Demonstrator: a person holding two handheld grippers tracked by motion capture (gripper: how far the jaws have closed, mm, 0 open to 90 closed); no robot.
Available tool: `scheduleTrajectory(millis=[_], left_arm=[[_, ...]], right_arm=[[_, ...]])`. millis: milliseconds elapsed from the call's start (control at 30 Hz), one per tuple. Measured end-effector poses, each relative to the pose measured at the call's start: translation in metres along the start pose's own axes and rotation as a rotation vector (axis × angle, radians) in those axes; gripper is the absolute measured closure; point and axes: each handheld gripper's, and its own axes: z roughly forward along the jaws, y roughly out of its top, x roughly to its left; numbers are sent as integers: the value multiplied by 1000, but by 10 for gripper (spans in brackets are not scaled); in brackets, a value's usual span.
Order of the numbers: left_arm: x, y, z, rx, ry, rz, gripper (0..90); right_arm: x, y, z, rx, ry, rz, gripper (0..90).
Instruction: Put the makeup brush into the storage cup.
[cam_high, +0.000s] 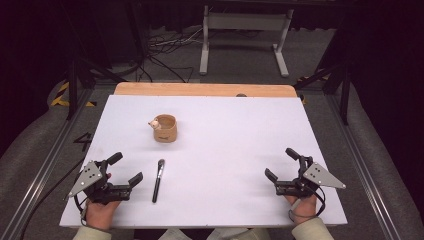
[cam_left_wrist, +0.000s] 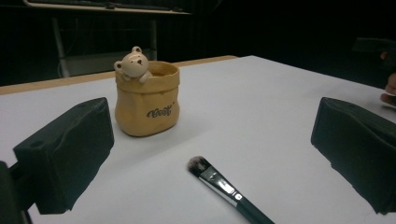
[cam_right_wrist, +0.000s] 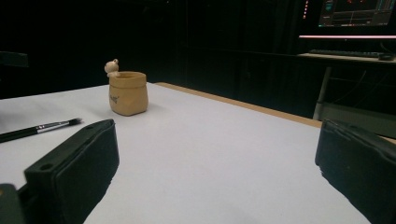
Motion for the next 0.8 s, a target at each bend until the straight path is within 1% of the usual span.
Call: scheduleTrajectory(millis=[67,133,200,267,300,400,433,467,500,533,567,633,667,700,800], left_arm=[[0,1,-1,8,2,1,1],[-1,2,-1,-5,0,-1,0],[-2,3,-1,-2,-3,2,0],[-3,3,0,-8,-8,-5,1],[-3,3,0,-2,-13,0,1],[-4,4,0,-1,-12,0,0],[-4,5,0,-1,-16,-5,1],[-5,6,0,-5,-18,-20,0],[-5,6,0,-5,-18,-20,0],[-4,7,0,0,-21,-29,0],[-4,11,2,14,-11,-34,1],[-4,14,4,30,-15,-44,0],[-4,15,5,29,-9,-44,0],[-5,17,6,33,-12,-41,1],[-9,22,10,33,-21,-17,0]], right_arm=[[0,0,0,-1,-1,0,0],[0,1,-1,-5,-2,-3,0],[0,1,-2,-9,-2,-4,0],[0,1,-1,-8,0,-6,0],[1,2,-1,-7,1,-7,0],[2,3,-1,-1,0,-14,0],[3,4,-1,2,3,-16,0],[4,5,0,4,3,-19,0],[4,6,0,5,5,-24,0],[5,6,0,7,7,-23,0],[6,7,1,8,6,-28,0],[7,8,1,13,16,-40,0],[8,8,1,17,17,-50,0],[8,9,2,18,16,-49,0],[9,10,1,15,19,-58,0]])
